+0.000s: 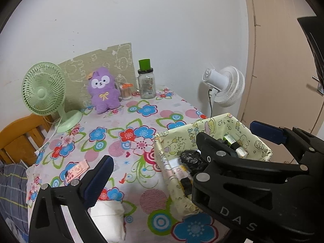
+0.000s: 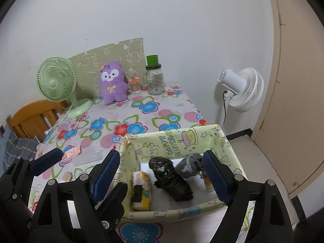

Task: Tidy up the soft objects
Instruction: 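Lift both tools out of the paper box and move back toward the white cloth bags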

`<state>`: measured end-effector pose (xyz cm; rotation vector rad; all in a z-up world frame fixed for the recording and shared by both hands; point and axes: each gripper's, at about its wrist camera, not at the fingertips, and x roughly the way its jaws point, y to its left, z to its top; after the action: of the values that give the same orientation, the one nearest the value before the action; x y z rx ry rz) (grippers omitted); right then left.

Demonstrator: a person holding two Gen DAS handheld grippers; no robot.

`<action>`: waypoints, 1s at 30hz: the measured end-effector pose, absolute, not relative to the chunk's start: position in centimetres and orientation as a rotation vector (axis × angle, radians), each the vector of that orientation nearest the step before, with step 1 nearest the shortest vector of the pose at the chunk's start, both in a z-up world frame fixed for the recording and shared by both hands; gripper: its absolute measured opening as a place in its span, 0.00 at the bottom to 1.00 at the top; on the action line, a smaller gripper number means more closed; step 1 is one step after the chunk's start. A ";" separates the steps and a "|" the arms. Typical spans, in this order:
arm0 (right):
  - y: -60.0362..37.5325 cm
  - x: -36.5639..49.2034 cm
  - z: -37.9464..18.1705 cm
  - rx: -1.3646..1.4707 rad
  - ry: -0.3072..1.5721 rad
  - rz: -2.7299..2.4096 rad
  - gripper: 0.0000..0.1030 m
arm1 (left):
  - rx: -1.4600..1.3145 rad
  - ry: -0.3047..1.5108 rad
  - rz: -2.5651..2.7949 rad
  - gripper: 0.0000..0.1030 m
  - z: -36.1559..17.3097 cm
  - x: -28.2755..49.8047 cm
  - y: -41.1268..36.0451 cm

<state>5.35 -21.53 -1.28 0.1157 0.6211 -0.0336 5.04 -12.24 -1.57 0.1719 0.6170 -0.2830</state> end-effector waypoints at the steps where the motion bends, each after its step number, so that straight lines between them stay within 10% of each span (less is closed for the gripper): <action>1: -21.3 5.3 -1.1 0.113 0.619 -0.033 0.84 | 0.169 0.615 -0.281 0.98 -1.5 5.0 -12.0; 30: -13.3 4.3 0.6 0.047 0.548 0.049 0.92 | 0.102 0.604 -0.166 1.00 -0.8 3.9 -4.1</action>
<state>4.29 -13.31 0.61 0.0466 0.5482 0.0486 3.94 -4.10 -0.76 0.1021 0.6041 -0.1663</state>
